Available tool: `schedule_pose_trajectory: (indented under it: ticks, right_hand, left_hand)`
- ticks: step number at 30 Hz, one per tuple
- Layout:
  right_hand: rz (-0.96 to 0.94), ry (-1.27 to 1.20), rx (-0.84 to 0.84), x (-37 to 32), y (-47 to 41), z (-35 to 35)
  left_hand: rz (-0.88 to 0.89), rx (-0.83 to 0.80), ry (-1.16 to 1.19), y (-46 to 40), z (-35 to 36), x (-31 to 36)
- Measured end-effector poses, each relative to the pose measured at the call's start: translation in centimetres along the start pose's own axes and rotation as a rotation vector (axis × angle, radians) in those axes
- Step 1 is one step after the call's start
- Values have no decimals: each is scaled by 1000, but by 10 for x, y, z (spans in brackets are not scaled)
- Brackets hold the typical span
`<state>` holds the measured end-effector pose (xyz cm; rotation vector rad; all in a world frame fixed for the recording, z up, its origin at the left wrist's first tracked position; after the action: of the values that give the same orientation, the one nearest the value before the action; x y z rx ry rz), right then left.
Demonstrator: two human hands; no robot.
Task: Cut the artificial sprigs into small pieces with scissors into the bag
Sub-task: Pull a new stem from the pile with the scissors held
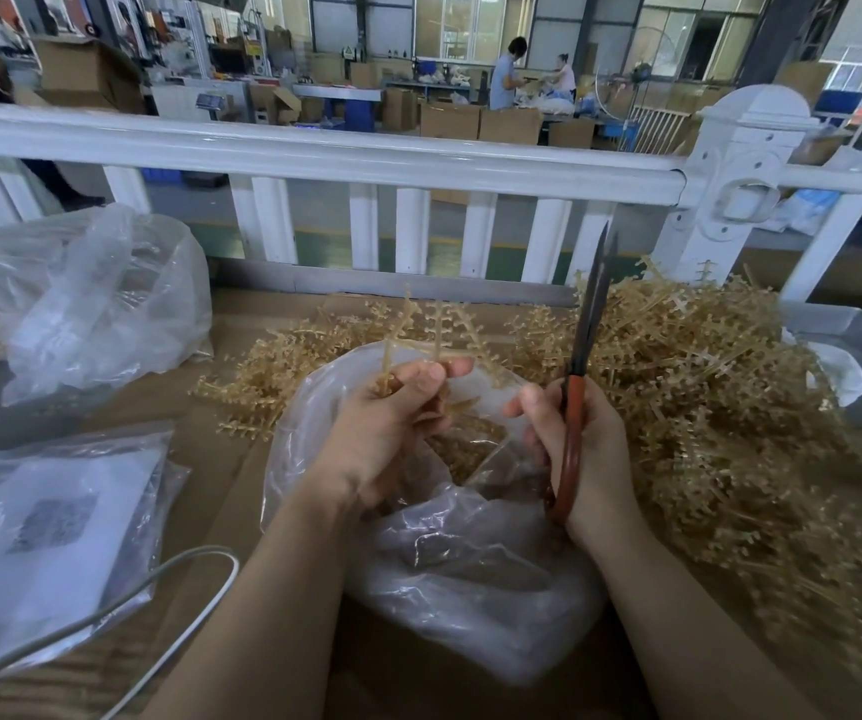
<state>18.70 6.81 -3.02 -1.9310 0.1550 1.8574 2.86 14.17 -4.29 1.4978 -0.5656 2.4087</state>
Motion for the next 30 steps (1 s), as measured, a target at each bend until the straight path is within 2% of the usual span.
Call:
schedule_pose_trajectory:
  ticks: [7,12,19,23,30]
  right_hand:
    - [53,21,-1,7,-6,-5]
    - [3,165,-38,5,-3,2]
    - [3,221,-35,5,-3,3]
    - [6,218,-35,4,-2,4]
    - [16,282,-25,8,-4,3]
  left_hand:
    - [-12,-100,15,0,11,-4]
    - [-30,-80,-78,0,11,-9]
    - [-120,-86,-142,2,7,-11]
    - [-96,-47,-147,0,6,-11]
    - [-73,38,36,2,13,-10]
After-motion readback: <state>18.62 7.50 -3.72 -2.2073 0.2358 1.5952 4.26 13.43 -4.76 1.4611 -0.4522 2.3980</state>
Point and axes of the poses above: each hand's wrist, its own y-axis away from the middle knuckle, its own z-axis out of the palm, x = y × z, the point moved 7 cm from there along -y, towards the middle knuckle, and after that the axes turned 8 degrees about z, right-handed, at the moved point
